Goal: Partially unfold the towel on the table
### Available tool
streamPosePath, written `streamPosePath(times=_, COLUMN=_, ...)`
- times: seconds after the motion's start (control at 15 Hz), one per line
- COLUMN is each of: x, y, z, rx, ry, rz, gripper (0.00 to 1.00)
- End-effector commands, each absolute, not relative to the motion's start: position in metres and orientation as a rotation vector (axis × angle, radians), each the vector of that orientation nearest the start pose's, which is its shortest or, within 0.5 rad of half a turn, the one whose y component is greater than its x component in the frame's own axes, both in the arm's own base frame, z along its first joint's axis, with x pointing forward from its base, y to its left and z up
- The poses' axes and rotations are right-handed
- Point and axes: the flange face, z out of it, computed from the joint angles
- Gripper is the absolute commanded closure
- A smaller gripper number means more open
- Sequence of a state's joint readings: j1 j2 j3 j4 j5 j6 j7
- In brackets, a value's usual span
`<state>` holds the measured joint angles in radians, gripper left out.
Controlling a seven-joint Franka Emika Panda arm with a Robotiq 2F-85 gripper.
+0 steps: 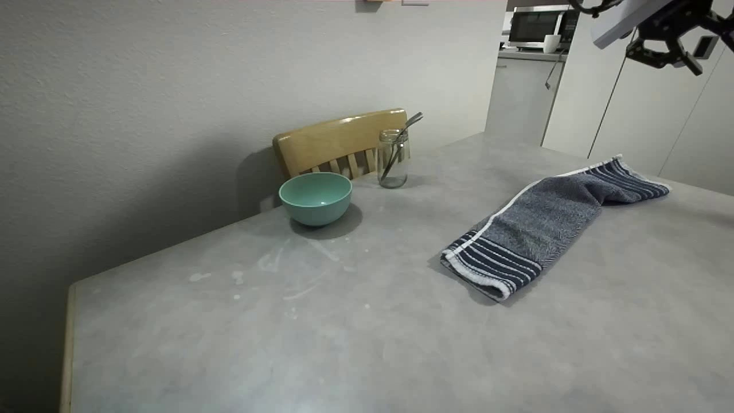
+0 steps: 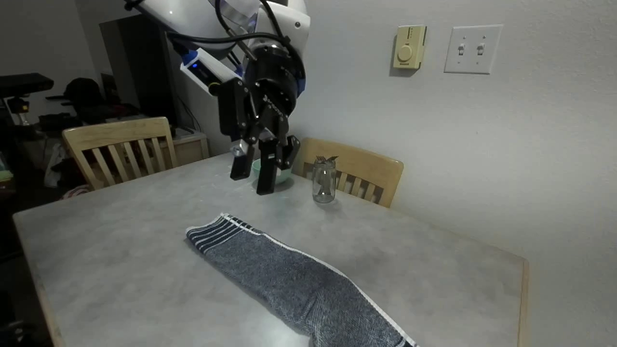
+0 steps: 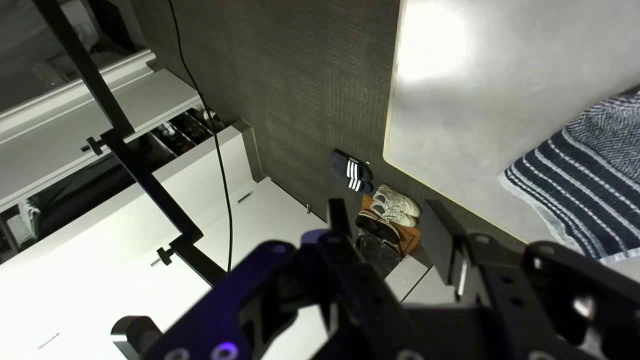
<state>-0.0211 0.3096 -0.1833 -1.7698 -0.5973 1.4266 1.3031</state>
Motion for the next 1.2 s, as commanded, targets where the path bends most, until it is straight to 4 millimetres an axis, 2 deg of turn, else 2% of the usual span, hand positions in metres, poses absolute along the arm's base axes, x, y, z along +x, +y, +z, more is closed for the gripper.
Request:
streamPosePath(times=0.0, x=0.541, y=-0.154, z=0.381, rx=1.849, ry=-1.331, rz=-0.176, gripper=0.28)
streamPosePath(times=0.27, x=0.551, y=-0.125, z=0.366, rx=2.024, ry=-1.215, rz=-0.046, gripper=0.01)
streamPosePath(times=0.4, x=0.555, y=-0.117, z=0.358, rx=2.119, ry=-1.122, rz=-0.034, gripper=0.00)
streamPosePath(times=0.47, x=0.563, y=-0.120, z=0.360, rx=2.034, ry=-1.209, rz=-0.046, gripper=0.04)
streamPosePath(times=0.53, x=0.563, y=-0.117, z=0.356, rx=2.065, ry=-1.178, rz=-0.043, gripper=0.00)
streamPosePath(times=0.8, x=0.563, y=-0.116, z=0.353, rx=2.085, ry=-1.152, rz=-0.048, gripper=0.00)
streamPosePath(times=1.0, x=0.572, y=-0.096, z=0.338, rx=2.254, ry=-1.064, rz=-0.077, gripper=0.00)
streamPosePath(times=1.13, x=0.584, y=-0.074, z=0.328, rx=2.372, ry=-1.049, rz=-0.060, gripper=0.00)
